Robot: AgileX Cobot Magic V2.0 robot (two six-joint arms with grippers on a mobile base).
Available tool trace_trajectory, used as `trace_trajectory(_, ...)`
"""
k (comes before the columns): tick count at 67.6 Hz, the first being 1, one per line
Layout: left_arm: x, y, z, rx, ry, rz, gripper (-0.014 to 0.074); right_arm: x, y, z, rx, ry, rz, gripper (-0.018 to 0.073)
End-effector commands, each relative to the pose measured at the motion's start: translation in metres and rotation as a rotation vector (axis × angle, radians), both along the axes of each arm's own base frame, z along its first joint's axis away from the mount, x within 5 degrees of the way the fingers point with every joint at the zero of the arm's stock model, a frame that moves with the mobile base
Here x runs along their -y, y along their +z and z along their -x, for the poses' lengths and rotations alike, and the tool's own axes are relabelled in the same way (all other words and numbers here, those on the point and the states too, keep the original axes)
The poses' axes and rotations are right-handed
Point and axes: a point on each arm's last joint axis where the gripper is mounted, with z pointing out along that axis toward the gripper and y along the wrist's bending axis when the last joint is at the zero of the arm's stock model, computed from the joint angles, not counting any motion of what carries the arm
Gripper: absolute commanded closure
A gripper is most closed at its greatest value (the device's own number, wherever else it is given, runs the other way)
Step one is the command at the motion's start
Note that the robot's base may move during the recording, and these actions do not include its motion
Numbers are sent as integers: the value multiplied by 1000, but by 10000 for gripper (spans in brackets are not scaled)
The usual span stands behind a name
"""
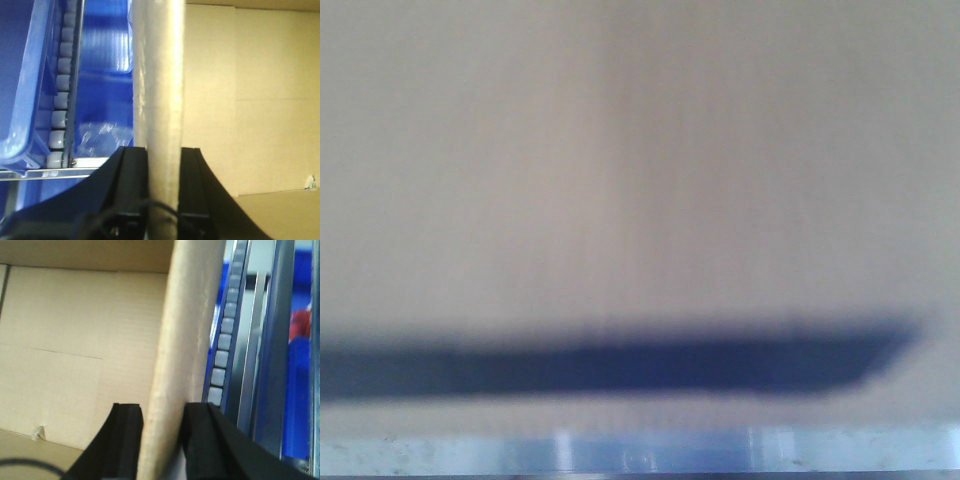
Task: Grab box from left shelf to table start
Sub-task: 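Close both grippers on the box's side walls and pull it off the shelf, then lift the box clear of the roller shelf with both grippers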
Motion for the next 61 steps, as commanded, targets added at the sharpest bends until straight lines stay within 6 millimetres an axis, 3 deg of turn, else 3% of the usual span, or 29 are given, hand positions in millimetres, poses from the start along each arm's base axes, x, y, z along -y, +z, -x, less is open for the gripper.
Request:
trace_trajectory(1, -1, 21, 13, 254, -15, 77, 689, 2, 17, 17, 215, -32, -21, 503)
trace_trajectory(17, -3, 24, 45, 409, -60, 151, 689, 1, 20, 64, 400, -18, -58, 503)
trace_trajectory(27, -3, 26, 58, 490, -94, 156, 689, 0, 21, 81, 479, -9, -83, 503)
trace_trajectory(61, -3, 26, 62, 506, -104, 173, 689, 0, 22, 87, 518, -14, -89, 503)
